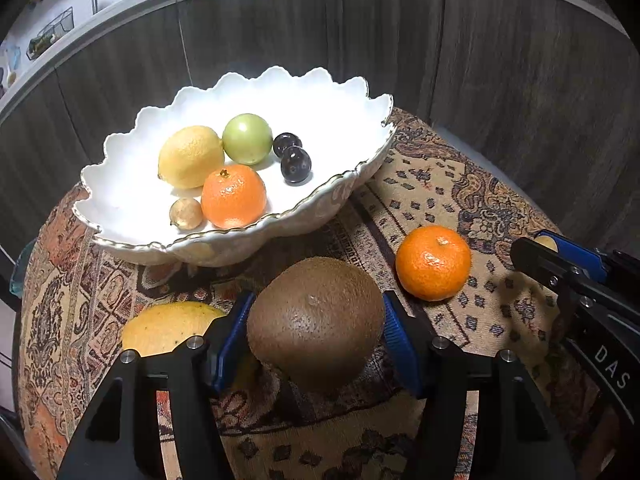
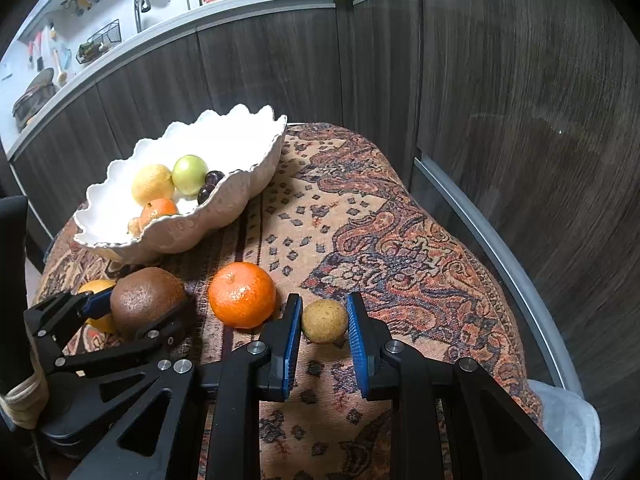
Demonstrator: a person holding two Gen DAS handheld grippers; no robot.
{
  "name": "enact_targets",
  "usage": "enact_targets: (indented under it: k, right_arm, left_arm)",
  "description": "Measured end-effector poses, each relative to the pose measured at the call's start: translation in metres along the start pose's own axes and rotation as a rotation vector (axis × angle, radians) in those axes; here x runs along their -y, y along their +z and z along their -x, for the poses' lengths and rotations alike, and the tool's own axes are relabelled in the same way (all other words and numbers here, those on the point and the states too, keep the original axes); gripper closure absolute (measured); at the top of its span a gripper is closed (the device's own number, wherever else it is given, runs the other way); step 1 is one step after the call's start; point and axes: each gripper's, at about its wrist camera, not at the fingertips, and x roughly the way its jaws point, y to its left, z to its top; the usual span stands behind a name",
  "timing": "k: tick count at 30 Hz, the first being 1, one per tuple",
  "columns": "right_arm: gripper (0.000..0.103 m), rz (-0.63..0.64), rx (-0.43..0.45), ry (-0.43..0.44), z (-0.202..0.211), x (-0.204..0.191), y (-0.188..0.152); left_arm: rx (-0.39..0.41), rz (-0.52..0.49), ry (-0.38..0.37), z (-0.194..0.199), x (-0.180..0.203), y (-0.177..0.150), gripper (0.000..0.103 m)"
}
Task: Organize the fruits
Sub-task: 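Carry the kiwi with the left tool while the right tool carries the small fruit over the bowl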
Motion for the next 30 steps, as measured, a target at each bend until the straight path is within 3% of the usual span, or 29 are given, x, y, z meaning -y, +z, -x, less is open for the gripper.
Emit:
enact_targets:
  k: [17,30]
  right_arm:
    - [0.079,0.007,0.057,0.014,0.029,-0.004,0.011]
    - [0.079,0.061,0.123,0.039,0.040,-0.027,0.038]
  left_arm:
    - [0.097,0.020,-0.017,0.056,-0.003,0.017,0.041]
    - [0.189,0.049,0.023,0.081,-0.035,0.044,0.041]
